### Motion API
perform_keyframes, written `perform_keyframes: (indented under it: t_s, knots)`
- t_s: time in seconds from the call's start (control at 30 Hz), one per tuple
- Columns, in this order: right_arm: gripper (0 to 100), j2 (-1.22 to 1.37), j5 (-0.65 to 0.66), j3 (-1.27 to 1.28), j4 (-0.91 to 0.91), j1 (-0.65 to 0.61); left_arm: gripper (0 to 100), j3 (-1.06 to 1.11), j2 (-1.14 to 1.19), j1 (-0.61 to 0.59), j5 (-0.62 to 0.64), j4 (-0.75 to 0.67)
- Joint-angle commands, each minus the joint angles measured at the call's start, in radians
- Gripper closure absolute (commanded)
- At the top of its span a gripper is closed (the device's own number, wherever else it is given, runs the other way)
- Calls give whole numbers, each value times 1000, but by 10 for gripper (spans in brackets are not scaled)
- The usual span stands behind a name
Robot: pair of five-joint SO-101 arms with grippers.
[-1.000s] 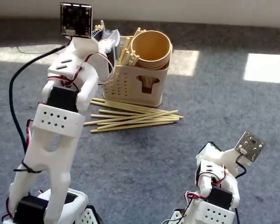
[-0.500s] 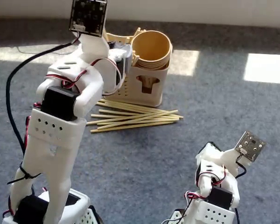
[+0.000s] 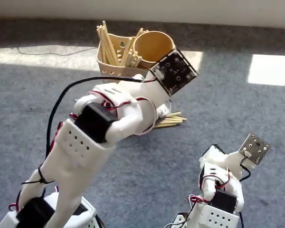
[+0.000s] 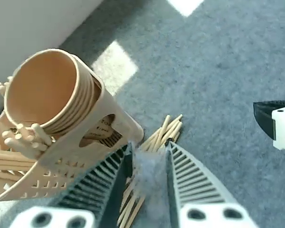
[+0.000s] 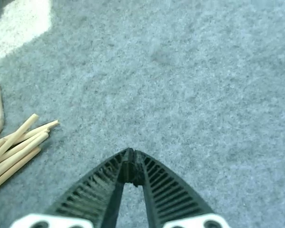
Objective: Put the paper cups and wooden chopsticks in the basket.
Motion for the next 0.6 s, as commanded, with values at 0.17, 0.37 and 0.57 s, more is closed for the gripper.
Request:
perform_keyframes:
  t_s: [0.17, 0.37, 0.57]
  knots:
    - [992, -10, 0, 104, -33, 8, 874, 64, 206, 13, -110, 8]
    - [992, -10, 0, 104, -33, 8, 874, 53, 372, 12, -161, 5]
    - [992, -10, 0, 104, -33, 8, 871, 42, 522, -13, -209, -66]
